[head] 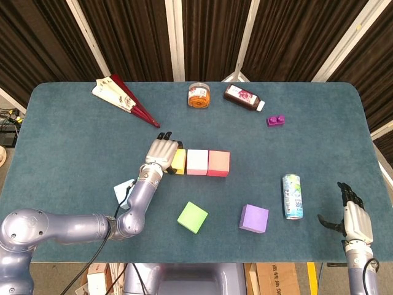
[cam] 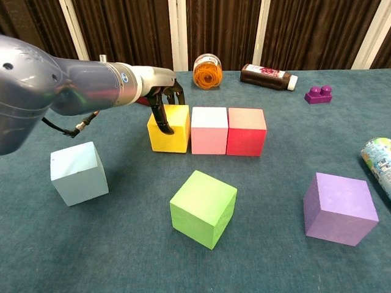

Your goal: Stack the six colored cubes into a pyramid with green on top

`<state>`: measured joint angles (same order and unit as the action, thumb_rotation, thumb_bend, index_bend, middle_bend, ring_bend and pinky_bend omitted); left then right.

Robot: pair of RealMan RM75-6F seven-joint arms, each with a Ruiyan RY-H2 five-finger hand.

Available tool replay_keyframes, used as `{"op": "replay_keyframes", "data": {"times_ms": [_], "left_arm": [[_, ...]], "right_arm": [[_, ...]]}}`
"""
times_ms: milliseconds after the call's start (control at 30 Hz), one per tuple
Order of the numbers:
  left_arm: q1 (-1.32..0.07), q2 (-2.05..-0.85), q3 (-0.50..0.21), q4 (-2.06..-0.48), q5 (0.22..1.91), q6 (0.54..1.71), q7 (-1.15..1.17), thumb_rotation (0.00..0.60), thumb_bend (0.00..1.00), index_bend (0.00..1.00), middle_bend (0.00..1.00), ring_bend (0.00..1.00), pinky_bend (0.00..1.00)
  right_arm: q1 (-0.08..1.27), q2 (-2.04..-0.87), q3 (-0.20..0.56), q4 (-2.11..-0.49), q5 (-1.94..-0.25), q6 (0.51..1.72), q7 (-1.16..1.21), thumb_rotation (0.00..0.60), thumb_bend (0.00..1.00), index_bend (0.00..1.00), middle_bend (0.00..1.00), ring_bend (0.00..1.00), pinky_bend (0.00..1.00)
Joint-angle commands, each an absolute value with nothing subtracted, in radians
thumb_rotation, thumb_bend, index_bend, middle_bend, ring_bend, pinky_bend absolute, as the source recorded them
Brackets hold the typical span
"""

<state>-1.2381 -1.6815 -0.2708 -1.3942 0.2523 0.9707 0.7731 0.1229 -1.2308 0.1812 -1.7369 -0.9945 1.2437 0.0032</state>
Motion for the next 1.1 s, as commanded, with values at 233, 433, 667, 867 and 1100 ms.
{"op": "replay_keyframes", "data": {"times_ms": [233, 433, 667, 867, 1100], "left_arm": [[-1.241, -1.701, -0.279, -1.374, 0.257, 0.978, 0.779, 0.6, 0.35, 0.33, 0.31, 0.0, 0.0], [-1.241, -1.711, -0.285, -1.365, 0.25, 0.981, 0.786, 0.6, 0.35, 0.32, 0.3, 0.0, 0.0], [-1.243, -1.72, -0.288, -1.358, 0.242, 0.973, 0.797, 0.6, 0.35, 0.32, 0.3, 0.0, 0.0], [-1.243, -1.726, -0.293, -1.355, 0.241, 0.974, 0.8, 0.6, 0.35, 0.32, 0.3, 0.0, 0.0], [-1.242, -1.732, -0.297, -1.352, 0.242, 0.977, 0.801, 0.6, 0.34, 0.32, 0.3, 0.0, 0.0]], "right_arm": [[0.123, -1.227, 0.183, -1.734, -0.991, 1.24, 0.01, 0.6, 0.27, 0.04, 0.03, 0.0, 0.0], [0.123, -1.225, 0.183, -1.736, -0.991, 1.237, 0.014, 0.6, 0.27, 0.04, 0.03, 0.0, 0.0], [0.123, -1.222, 0.184, -1.737, -0.988, 1.236, 0.016, 0.6, 0.27, 0.04, 0.03, 0.0, 0.0], [0.123, -1.222, 0.184, -1.736, -0.987, 1.234, 0.018, 0.6, 0.27, 0.04, 0.03, 0.0, 0.0], [0.123, -1.22, 0.185, -1.736, -0.984, 1.232, 0.02, 0.6, 0.27, 0.04, 0.03, 0.0, 0.0]]}}
